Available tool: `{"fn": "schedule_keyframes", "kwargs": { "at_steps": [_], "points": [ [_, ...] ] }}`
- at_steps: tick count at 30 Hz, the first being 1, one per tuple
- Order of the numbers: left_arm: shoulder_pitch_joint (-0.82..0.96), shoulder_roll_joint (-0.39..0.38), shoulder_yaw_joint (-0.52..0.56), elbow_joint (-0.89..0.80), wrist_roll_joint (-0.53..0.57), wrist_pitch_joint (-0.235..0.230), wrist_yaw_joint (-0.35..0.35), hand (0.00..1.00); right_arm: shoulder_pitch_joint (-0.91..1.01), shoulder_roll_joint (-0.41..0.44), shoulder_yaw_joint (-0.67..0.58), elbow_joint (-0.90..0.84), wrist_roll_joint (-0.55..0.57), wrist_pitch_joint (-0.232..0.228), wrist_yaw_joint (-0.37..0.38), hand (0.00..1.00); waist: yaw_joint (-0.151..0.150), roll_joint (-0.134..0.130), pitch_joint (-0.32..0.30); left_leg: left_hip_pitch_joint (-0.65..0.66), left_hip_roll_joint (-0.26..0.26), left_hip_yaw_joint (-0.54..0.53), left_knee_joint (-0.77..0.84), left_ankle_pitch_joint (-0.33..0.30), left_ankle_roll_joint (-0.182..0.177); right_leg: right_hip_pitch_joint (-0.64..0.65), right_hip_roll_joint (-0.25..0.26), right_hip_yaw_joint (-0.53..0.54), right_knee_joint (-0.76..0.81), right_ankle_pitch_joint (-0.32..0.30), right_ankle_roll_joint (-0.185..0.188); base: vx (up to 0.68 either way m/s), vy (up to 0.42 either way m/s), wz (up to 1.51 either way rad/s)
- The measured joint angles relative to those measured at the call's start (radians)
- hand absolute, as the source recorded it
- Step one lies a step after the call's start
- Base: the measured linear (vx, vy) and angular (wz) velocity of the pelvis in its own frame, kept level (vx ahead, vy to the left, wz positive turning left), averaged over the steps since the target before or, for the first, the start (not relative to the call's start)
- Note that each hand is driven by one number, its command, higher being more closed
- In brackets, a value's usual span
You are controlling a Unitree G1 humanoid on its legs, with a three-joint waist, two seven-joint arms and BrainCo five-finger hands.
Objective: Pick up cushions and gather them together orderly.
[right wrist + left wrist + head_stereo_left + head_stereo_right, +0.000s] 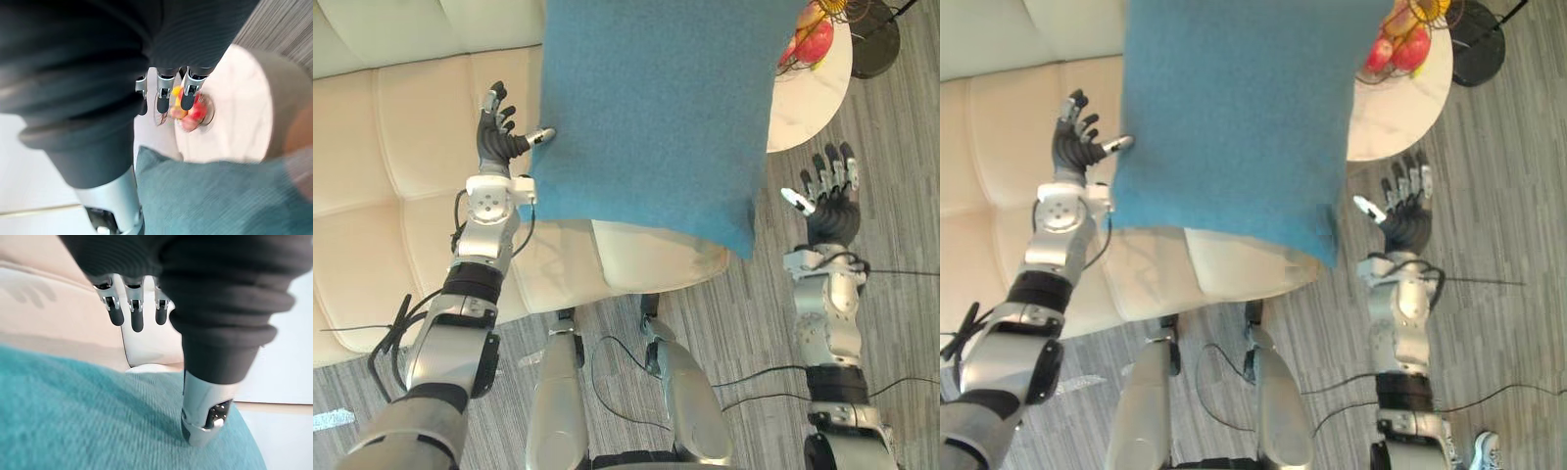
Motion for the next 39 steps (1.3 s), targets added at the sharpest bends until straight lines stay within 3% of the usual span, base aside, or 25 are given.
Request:
{"fn": "schedule_keyframes", "kwargs": {
  "at_steps": [10,18,26,27,28,29,39],
  "points": [
    [-0.037,-0.013,-0.009,0.059,-0.005,0.004,0.003,0.00,-0.124,0.021,0.097,0.144,-0.005,0.006,-0.034,0.00,0.001,0.000,0.000,-0.061,-0.005,-0.013,0.012,0.001,0.001,-0.017,0.001,-0.008,-0.069,0.046,0.002,0.00,-0.005,0.01],
    [-0.003,-0.112,-0.057,0.015,-0.050,0.002,0.020,0.00,-0.135,0.061,0.084,0.298,-0.004,0.004,-0.065,0.00,0.001,0.001,0.000,-0.064,-0.018,-0.029,-0.008,0.012,0.010,-0.013,-0.005,-0.015,-0.087,0.050,-0.004,0.02,-0.021,0.07],
    [0.033,-0.164,-0.088,-0.012,-0.106,-0.024,0.040,0.00,-0.200,0.068,0.101,0.405,-0.004,0.005,-0.076,0.00,0.001,0.001,0.000,-0.032,-0.036,-0.031,-0.073,0.053,0.013,-0.001,-0.021,-0.017,-0.100,0.057,-0.005,0.01,-0.011,0.05],
    [0.033,-0.165,-0.093,-0.013,-0.121,-0.026,0.041,1.00,-0.205,0.067,0.108,0.411,-0.004,0.006,-0.079,0.00,0.000,0.001,0.000,-0.028,-0.036,-0.031,-0.079,0.057,0.013,0.000,-0.022,-0.017,-0.100,0.057,-0.005,0.00,0.000,0.00],
    [0.033,-0.165,-0.096,-0.014,-0.126,-0.029,0.041,1.00,-0.211,0.063,0.118,0.418,-0.004,0.005,-0.082,0.00,0.000,0.001,0.000,-0.027,-0.036,-0.031,-0.080,0.058,0.012,0.000,-0.021,-0.016,-0.100,0.057,-0.004,0.00,0.000,0.00],
    [0.033,-0.166,-0.100,-0.021,-0.139,-0.031,0.041,1.00,-0.225,0.059,0.125,0.429,-0.004,0.007,-0.083,1.00,-0.001,0.001,0.000,-0.026,-0.036,-0.030,-0.082,0.061,0.013,0.000,-0.021,-0.016,-0.100,0.059,-0.004,0.00,0.000,0.00],
    [0.073,-0.170,-0.130,-0.158,-0.219,-0.040,0.066,1.00,-0.254,0.048,0.159,0.430,-0.003,0.025,-0.114,1.00,-0.003,0.004,-0.001,0.056,-0.039,-0.029,-0.168,0.105,0.005,0.042,-0.025,-0.022,-0.101,0.060,-0.006,0.00,-0.016,0.01]
  ]
}}
